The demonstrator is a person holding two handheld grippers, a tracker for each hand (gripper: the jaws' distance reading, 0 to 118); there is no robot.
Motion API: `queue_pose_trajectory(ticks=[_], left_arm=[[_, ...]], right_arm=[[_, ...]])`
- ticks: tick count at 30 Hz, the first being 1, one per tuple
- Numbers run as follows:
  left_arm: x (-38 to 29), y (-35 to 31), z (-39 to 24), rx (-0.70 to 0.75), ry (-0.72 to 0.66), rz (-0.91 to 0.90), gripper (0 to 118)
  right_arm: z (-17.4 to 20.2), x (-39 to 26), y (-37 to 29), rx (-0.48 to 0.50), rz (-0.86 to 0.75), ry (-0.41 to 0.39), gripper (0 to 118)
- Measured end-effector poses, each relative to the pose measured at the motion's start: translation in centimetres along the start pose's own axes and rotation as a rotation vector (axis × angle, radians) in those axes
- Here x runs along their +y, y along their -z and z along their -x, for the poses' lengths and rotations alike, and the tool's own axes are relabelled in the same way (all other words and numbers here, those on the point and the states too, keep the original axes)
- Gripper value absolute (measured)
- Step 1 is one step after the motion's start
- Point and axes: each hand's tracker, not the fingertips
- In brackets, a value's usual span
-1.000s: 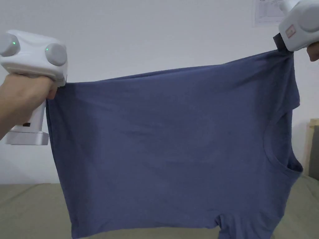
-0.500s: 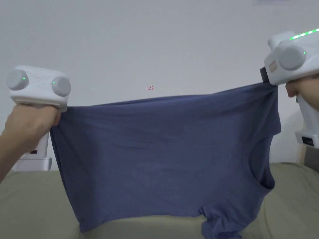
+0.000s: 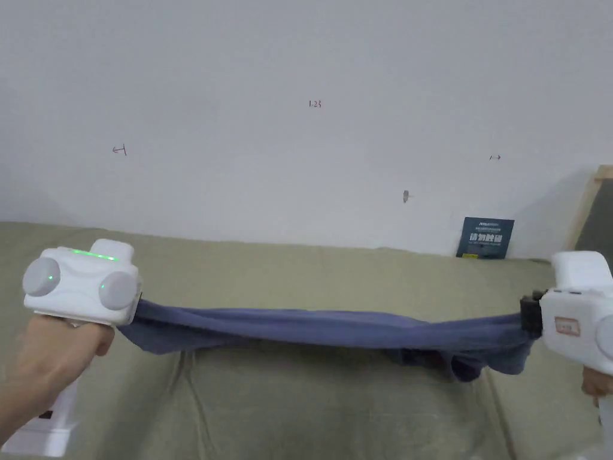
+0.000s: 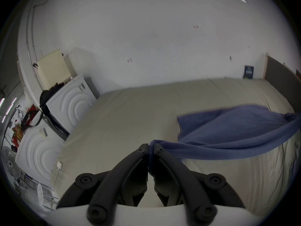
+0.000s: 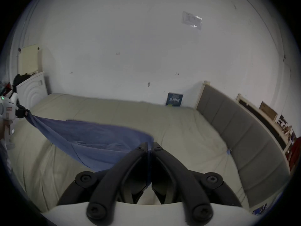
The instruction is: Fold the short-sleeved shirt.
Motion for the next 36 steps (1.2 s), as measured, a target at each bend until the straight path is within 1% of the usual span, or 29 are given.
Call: queue_pose_trajectory(ticks=[1, 2, 3, 5, 6, 7, 8, 9, 10, 11, 12, 13, 16, 18, 19, 23, 26, 29, 30, 31, 32, 33, 34, 35, 36], left_arm=[[-2.6, -0.8, 0.5, -0.009, -0.008, 0.002, 4], [-4.5, -1.3, 0.8, -0.026, -0.002, 0.026, 4], [-7.2, -2.0, 0.9, -0.039, -0.02, 0.047, 4], [-11.6, -3.2, 1.5, -0.069, -0.014, 0.087, 4], [-13.8, -5.5, 1.1, -0.084, -0.015, 0.107, 4], [-15.8, -6.4, 1.3, -0.073, -0.026, 0.095, 4], [-17.4, -7.0, 1.6, -0.075, -0.028, 0.102, 4], [-19.4, -7.7, 1.9, -0.081, -0.031, 0.114, 4], [-21.0, -7.4, 2.6, -0.103, -0.055, 0.147, 4], [-22.7, -7.8, 2.9, -0.109, -0.11, 0.169, 4], [-24.1, -8.4, 3.1, -0.154, -0.093, 0.191, 4], [-25.4, -9.2, 3.3, -0.147, -0.088, 0.206, 4], [-28.3, -12.4, 3.4, -0.135, -0.088, 0.2, 4], [-29.5, -13.0, 3.8, -0.128, -0.069, 0.205, 4], [-30.1, -13.3, 4.0, -0.121, -0.065, 0.21, 4], [-31.1, -13.4, 5.2, -0.141, -0.115, 0.222, 4], [-31.4, -14.3, 4.9, -0.151, -0.122, 0.22, 4], [-31.7, -14.7, 4.6, -0.155, -0.111, 0.215, 4], [-31.7, -14.5, 4.9, -0.162, -0.118, 0.22, 10], [-31.9, -14.6, 5.0, -0.166, -0.137, 0.219, 37], [-32.0, -14.6, 5.2, -0.165, -0.143, 0.231, 83], [-32.3, -14.5, 5.4, -0.178, -0.148, 0.252, 118], [-32.9, -14.9, 5.9, -0.211, -0.154, 0.219, 114], [-32.7, -15.4, 6.3, -0.208, -0.16, 0.216, 114], [-33.0, -15.7, 6.6, -0.243, -0.18, 0.264, 114]], right_arm=[[0.2, -2.2, -1.5, -0.009, 0.014, -0.007, 4], [0.2, -4.0, -2.6, 0.012, 0.034, 0.003, 5], [0.5, -6.3, -4.4, 0.032, 0.048, 0.029, 5], [0.9, -10.1, -6.6, 0.036, 0.091, 0.026, 4], [1.0, -12.3, -7.8, 0.06, 0.106, 0.065, 5], [0.8, -14.5, -8.6, 0.08, 0.123, 0.07, 4], [0.8, -16.2, -9.4, 0.098, 0.14, 0.048, 4], [1.1, -18.0, -10.4, 0.078, 0.142, 0.051, 4], [1.2, -19.7, -11.1, 0.096, 0.171, 0.048, 5], [1.9, -20.9, -12.1, 0.114, 0.199, 0.036, 4], [2.1, -22.3, -13.0, 0.102, 0.193, 0.052, 4], [2.2, -23.4, -13.6, 0.115, 0.21, 0.054, 5], [2.7, -25.9, -15.5, 0.128, 0.249, 0.034, 4], [2.7, -27.0, -16.6, 0.13, 0.251, 0.057, 4], [2.3, -27.5, -16.8, 0.146, 0.259, 0.069, 4], [1.9, -28.9, -16.9, 0.14, 0.291, 0.082, 4], [1.7, -29.2, -16.6, 0.142, 0.306, 0.128, 4], [1.8, -29.3, -16.3, 0.147, 0.315, 0.125, 5], [1.9, -29.2, -16.4, 0.149, 0.316, 0.127, 6], [2.0, -29.2, -16.6, 0.16, 0.314, 0.133, 19], [2.0, -29.2, -16.7, 0.153, 0.312, 0.134, 51], [2.0, -29.2, -16.7, 0.135, 0.32, 0.136, 106], [1.7, -29.2, -16.7, 0.154, 0.347, 0.147, 118], [1.4, -29.4, -17.3, 0.179, 0.292, 0.152, 115], [1.3, -29.4, -17.6, 0.164, 0.311, 0.163, 115]])
